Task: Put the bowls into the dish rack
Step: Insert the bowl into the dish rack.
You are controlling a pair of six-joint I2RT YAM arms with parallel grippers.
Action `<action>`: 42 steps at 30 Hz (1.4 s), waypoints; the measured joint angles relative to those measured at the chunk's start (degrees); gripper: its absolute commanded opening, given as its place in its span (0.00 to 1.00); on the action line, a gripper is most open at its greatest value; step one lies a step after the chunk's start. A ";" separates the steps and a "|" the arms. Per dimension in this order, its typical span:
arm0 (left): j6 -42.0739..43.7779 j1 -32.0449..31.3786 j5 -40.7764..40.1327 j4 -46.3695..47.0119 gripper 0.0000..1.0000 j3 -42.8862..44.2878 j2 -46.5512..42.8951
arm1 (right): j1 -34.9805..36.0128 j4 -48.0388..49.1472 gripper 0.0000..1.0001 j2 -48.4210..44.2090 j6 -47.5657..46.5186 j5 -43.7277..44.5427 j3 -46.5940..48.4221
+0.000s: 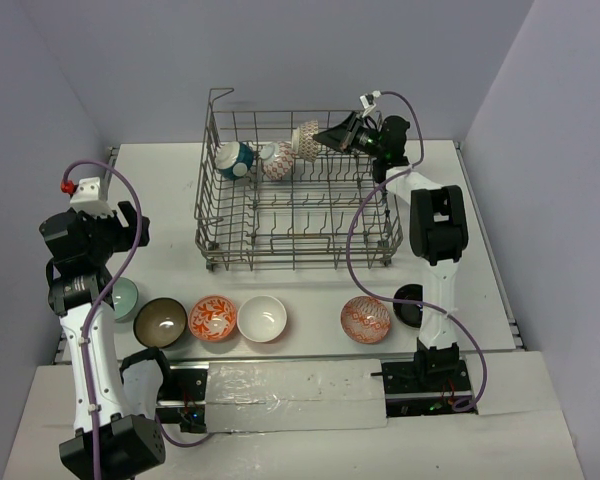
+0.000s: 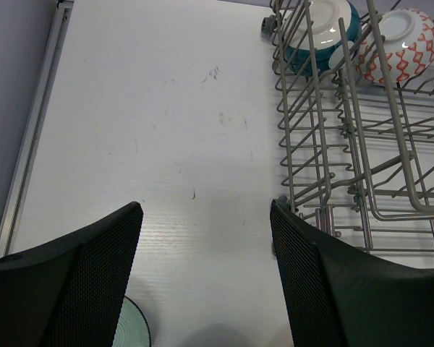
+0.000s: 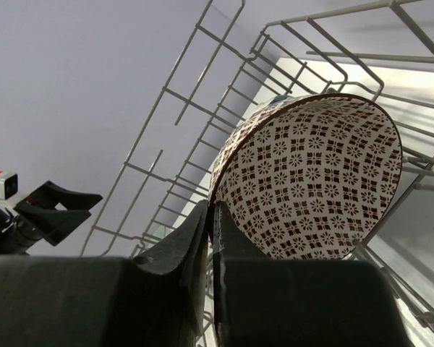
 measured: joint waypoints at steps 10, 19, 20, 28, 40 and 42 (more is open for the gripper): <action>0.00 0.02 0.22 -0.02 0.77 0.00 0.00 | 0.00 2.01 0.00 -1.92 -1.36 2.62 -4.59; 0.00 0.02 0.48 -0.02 0.77 0.00 0.00 | 0.00 -0.24 0.00 -2.69 -2.60 2.43 -4.76; 0.00 0.02 0.50 0.00 0.77 0.00 0.00 | 0.00 -1.09 0.00 -2.69 -2.91 2.27 -4.33; 0.00 0.02 0.61 -0.02 0.77 0.00 0.00 | 0.02 -5.99 0.00 -2.80 -5.09 0.13 -1.81; 0.00 0.00 0.66 -0.02 0.77 0.00 0.02 | 0.17 -8.83 0.00 -2.56 -2.43 -8.13 1.03; 0.02 0.00 0.66 -0.02 0.77 0.00 0.02 | 0.17 -8.85 0.00 -2.56 -1.73 -8.79 0.94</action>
